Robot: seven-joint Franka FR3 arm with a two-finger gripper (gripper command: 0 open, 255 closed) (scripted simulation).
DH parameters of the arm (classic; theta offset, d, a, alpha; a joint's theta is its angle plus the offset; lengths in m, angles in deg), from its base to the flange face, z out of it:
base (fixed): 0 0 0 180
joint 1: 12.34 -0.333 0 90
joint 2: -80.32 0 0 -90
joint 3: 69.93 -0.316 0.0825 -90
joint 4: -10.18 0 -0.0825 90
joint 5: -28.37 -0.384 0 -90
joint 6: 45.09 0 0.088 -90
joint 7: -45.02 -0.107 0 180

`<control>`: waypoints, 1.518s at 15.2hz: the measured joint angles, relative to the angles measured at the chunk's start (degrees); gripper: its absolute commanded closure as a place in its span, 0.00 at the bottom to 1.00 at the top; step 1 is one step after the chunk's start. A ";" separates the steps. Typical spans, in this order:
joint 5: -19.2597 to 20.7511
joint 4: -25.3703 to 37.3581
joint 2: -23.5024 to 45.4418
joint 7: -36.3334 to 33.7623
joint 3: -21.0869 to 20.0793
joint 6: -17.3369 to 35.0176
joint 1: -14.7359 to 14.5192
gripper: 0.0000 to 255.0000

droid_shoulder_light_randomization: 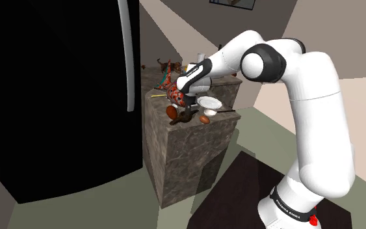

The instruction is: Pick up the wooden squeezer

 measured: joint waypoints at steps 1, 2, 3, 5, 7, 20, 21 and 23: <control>-0.18 -0.04 0.53 0.13 -0.13 0.58 0.09 0.00; -0.33 0.19 1.10 0.25 -0.25 0.90 0.22 0.00; -0.38 0.16 1.26 0.28 -0.29 1.08 0.24 1.00; -0.43 0.18 1.39 0.31 -0.33 1.21 0.27 1.00; -0.43 0.22 1.37 0.31 -0.33 1.22 0.27 1.00; 0.57 0.16 -1.70 -0.32 0.44 -1.81 -0.23 1.00; 0.74 0.43 -2.08 -0.47 0.55 -2.45 -0.30 1.00; 1.08 0.33 -3.14 -0.73 0.78 -3.37 -0.51 1.00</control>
